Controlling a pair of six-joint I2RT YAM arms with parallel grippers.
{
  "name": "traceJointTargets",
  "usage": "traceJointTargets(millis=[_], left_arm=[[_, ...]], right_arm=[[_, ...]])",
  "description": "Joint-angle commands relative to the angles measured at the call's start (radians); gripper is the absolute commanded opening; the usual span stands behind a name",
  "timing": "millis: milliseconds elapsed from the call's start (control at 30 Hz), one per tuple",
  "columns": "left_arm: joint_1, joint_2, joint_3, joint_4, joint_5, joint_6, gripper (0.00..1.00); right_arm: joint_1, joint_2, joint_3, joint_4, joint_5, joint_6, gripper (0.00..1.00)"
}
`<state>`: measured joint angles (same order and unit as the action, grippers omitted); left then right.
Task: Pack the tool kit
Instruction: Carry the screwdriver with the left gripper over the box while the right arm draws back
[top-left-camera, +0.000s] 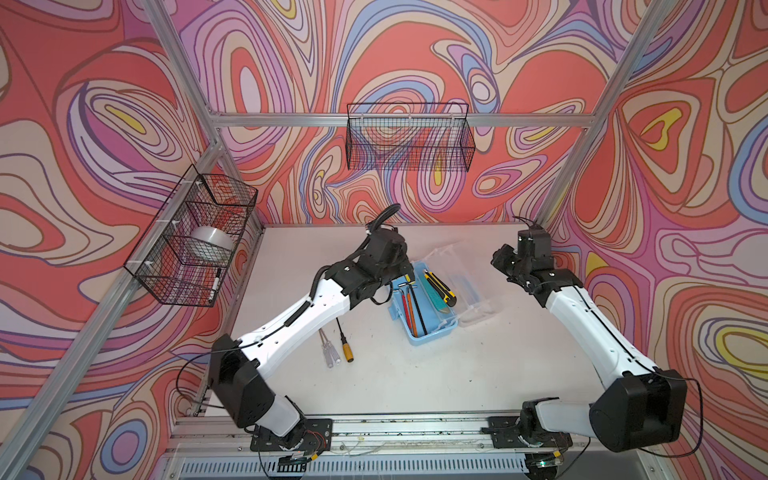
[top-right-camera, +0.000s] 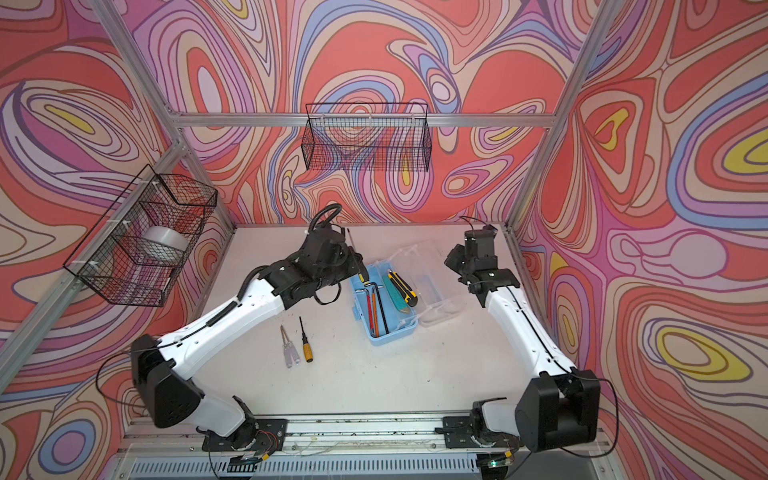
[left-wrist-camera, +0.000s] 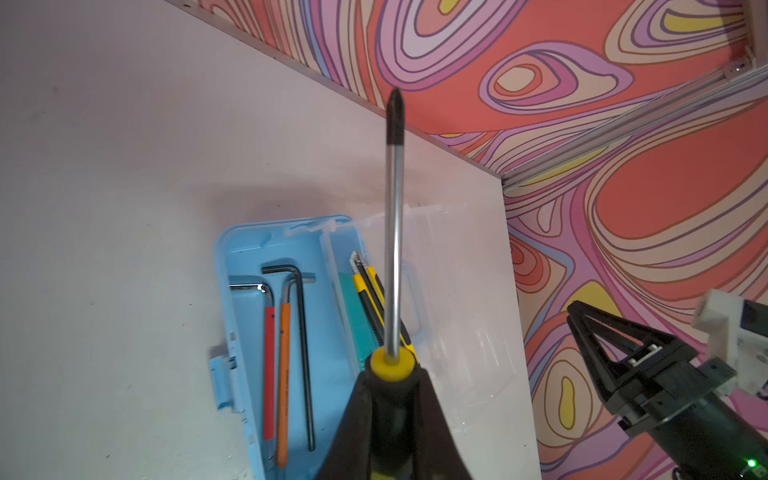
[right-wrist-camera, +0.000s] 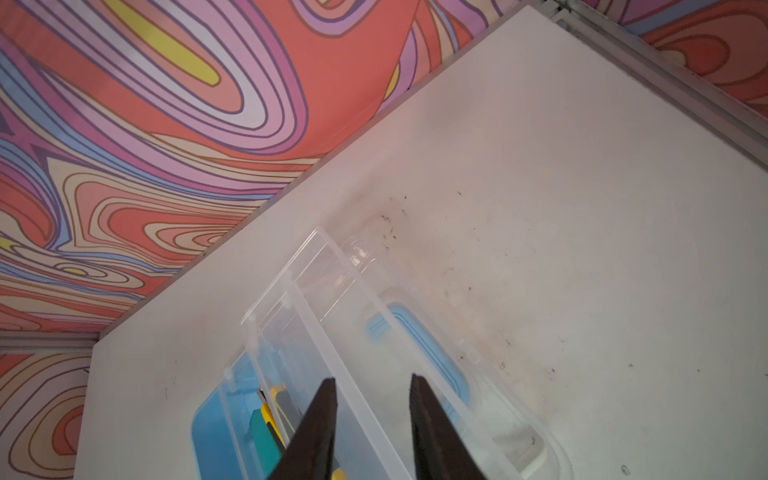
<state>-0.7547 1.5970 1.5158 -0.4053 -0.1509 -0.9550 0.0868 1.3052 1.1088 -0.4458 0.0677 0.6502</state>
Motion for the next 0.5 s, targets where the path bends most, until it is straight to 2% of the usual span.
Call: traceJointTargets(millis=[0, 200, 467], left_arm=[[-0.026, 0.103, 0.090, 0.117, -0.010, -0.048, 0.00], [-0.050, 0.275, 0.211, 0.177, 0.020, -0.109, 0.00], [-0.090, 0.462, 0.299, 0.281, 0.104, -0.204, 0.00]], right_arm=[[-0.074, -0.050, -0.060, -0.010, -0.002, 0.035, 0.32], [-0.142, -0.046, -0.086, -0.004, -0.062, 0.035, 0.32], [-0.169, -0.031, -0.111, 0.009, -0.033, 0.020, 0.31]])
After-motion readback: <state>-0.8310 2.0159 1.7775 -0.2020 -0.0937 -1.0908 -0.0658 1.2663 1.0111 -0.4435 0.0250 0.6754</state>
